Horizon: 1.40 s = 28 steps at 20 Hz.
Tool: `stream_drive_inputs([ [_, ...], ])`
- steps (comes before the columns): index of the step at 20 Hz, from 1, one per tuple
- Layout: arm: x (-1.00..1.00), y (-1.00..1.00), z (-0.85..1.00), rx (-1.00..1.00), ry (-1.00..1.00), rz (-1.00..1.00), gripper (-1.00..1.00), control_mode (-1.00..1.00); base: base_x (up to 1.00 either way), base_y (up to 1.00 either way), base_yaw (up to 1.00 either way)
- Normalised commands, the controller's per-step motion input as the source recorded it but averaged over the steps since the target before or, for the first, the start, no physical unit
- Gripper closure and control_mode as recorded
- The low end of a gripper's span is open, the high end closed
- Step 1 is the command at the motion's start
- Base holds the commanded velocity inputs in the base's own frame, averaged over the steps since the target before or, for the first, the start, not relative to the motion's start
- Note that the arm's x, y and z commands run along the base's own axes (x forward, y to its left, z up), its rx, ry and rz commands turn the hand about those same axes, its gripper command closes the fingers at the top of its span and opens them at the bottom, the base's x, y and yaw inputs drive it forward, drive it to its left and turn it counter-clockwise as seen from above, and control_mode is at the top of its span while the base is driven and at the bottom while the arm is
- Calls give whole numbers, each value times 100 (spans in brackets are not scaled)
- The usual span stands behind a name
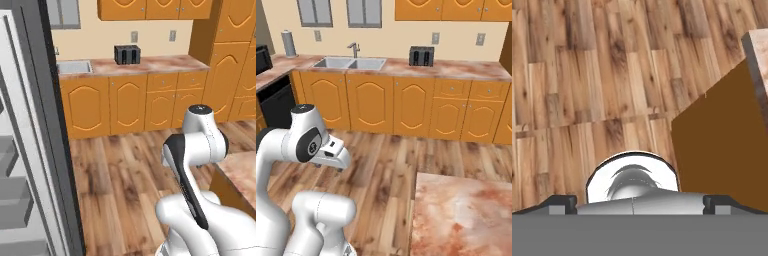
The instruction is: Place the cold items (mango and squash) from the fridge in one tupperware on the dining counter. Place the warm items (kebab skewer and hot dog) in the stove area in another tupperware.
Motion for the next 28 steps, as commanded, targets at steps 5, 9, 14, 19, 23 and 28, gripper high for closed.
stream_drive_inputs([
  [5, 0, 0, 0, 0, 0, 0, -100, 100, 100, -28, -10],
  [9, 0, 0, 0, 0, 0, 0, -100, 100, 100, -3, -19],
  [14, 0, 0, 0, 0, 0, 0, -100, 100, 100, 0, -24],
  [19, 0, 0, 0, 0, 0, 0, -100, 100, 100, 0, -23],
  [23, 0, 0, 0, 0, 0, 0, -100, 100, 84, -4, -42],
  [28, 0, 0, 0, 0, 0, 0, -100, 100, 28, -2, -67],
])
